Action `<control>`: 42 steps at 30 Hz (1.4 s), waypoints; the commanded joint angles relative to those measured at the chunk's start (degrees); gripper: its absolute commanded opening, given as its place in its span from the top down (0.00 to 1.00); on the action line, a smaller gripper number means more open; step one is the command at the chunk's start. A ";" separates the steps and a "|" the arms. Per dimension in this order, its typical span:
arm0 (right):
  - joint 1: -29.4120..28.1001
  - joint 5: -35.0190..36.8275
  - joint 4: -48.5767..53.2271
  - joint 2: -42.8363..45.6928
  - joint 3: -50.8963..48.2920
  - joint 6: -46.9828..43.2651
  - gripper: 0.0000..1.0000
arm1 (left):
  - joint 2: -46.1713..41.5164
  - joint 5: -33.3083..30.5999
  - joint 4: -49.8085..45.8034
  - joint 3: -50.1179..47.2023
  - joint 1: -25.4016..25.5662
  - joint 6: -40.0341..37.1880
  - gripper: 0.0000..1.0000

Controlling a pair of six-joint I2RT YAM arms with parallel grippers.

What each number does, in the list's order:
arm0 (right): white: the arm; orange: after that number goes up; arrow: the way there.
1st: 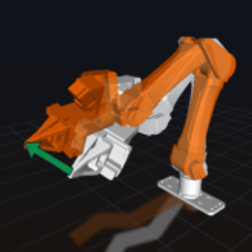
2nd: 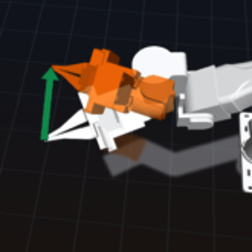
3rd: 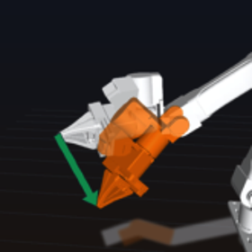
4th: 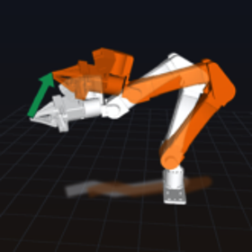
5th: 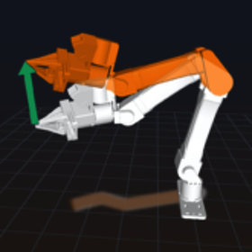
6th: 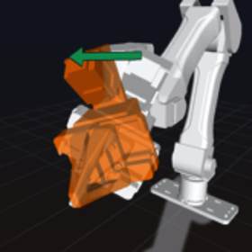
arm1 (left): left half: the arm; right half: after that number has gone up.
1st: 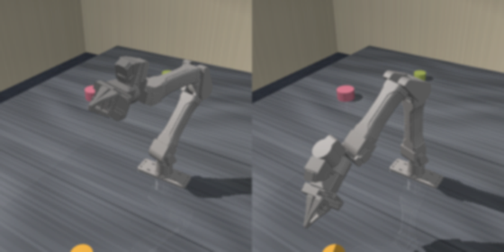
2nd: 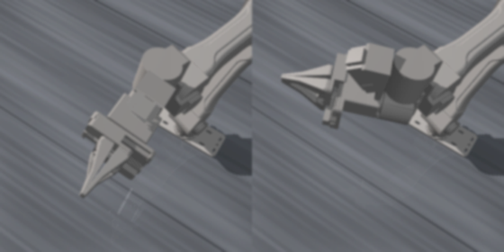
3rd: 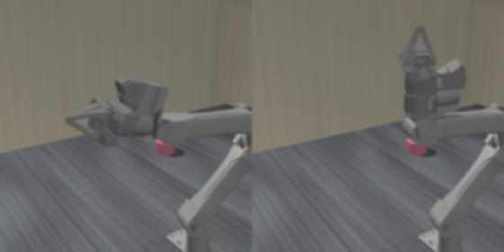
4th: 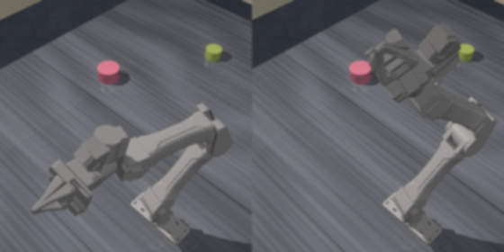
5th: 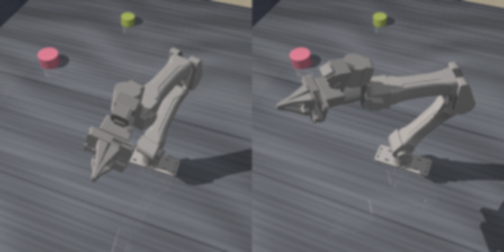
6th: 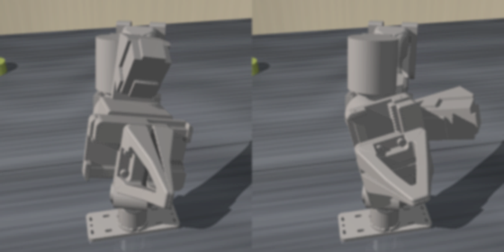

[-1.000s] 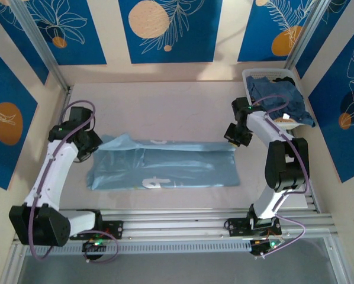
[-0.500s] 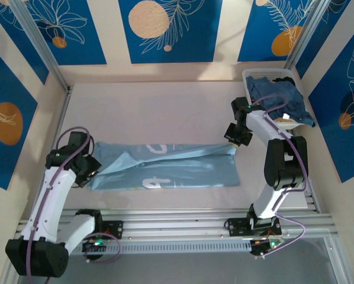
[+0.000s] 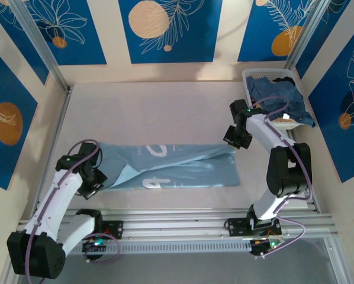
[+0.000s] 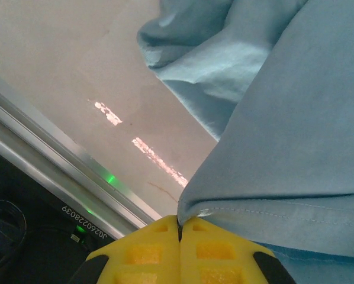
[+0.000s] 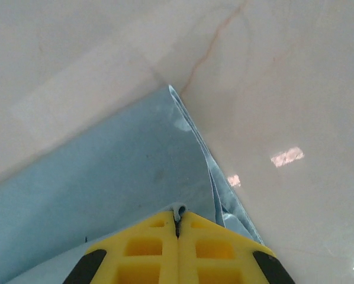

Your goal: Fold and stack the t-shirts

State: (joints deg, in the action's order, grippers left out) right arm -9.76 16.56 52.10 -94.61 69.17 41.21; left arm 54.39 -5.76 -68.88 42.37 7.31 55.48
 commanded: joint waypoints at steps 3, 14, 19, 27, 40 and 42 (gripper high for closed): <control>-0.03 -0.50 1.83 1.72 -5.09 3.86 1.00 | 0.70 0.44 0.50 0.81 0.51 -0.20 0.77; 1.44 0.86 2.02 8.71 -3.98 7.95 0.51 | 18.32 -0.99 13.28 18.97 -8.11 -9.55 0.38; 2.46 -6.78 -3.72 2.24 -0.81 4.67 0.54 | 32.21 5.33 24.91 23.80 -12.14 -15.60 0.41; 4.20 -8.38 -3.09 -8.08 5.27 3.67 0.55 | 45.66 7.43 28.68 28.78 -12.76 -21.05 0.48; 3.96 -4.47 -0.39 -16.33 8.07 7.39 0.84 | 50.84 3.44 29.69 29.10 -14.82 -24.36 0.82; 3.96 -3.60 0.33 -17.20 8.67 7.95 0.89 | 50.17 3.05 29.60 28.15 -15.56 -24.72 0.86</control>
State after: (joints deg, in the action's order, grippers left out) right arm -5.87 11.16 49.50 -110.96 76.09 47.44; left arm 105.30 -0.64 -38.74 71.35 -6.61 32.27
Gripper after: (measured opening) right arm 0.119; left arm 0.155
